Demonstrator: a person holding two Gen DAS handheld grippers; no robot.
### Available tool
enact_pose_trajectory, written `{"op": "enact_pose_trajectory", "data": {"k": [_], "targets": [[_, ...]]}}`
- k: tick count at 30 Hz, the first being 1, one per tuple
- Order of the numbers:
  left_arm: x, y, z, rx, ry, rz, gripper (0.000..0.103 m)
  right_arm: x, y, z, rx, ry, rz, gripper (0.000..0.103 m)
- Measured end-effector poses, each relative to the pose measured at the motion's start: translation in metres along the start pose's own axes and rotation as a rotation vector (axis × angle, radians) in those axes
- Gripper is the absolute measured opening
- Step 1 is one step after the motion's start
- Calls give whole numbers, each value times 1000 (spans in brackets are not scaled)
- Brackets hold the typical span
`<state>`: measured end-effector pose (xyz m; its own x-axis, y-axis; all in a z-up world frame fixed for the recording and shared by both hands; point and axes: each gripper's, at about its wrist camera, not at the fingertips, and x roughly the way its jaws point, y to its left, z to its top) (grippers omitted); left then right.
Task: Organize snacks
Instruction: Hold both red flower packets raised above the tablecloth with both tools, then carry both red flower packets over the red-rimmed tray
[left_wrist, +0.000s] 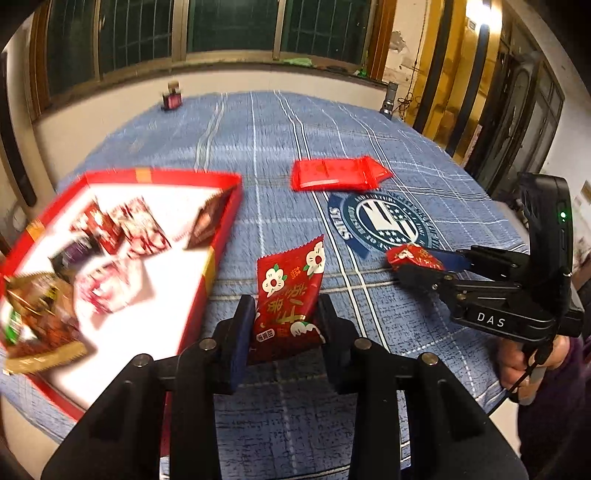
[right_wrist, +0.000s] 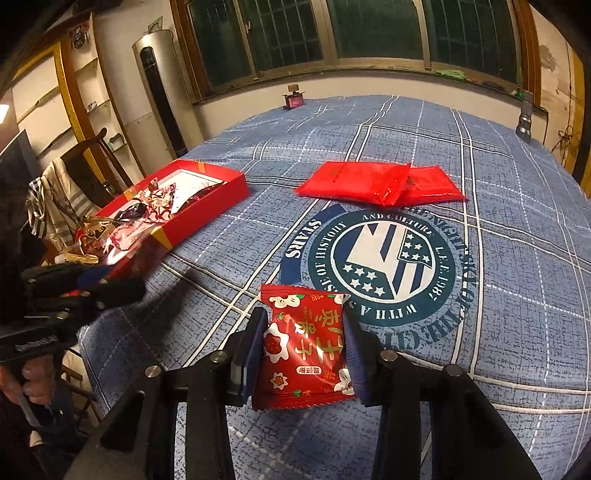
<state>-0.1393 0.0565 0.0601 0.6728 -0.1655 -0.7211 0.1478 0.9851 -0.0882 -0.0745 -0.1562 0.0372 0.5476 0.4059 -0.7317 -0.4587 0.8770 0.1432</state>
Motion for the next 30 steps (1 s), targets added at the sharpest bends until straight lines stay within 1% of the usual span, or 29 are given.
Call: {"op": "enact_pose_trajectory", "data": {"k": [3,5,8,13,25,30], "targets": [[-7,-4,2,21,-26,22,31,1,0,1,3,3,-24,41],[-7,-5,3,32,-30,38,31,2,1,1,3,2,-43,41],[-4,-6,3,35,-25,45,31,2,0,2,13,-3,-81,41],[2,-6,2,32,-4,64,31,1,-2,2,27,-10,-115,41],[9,-9,1,29,17,65,31,1,0,2,17,-9,-149,41],[7,-6,2,24,12,64,31,2,5,2,-1,-7,-194,41]]}}
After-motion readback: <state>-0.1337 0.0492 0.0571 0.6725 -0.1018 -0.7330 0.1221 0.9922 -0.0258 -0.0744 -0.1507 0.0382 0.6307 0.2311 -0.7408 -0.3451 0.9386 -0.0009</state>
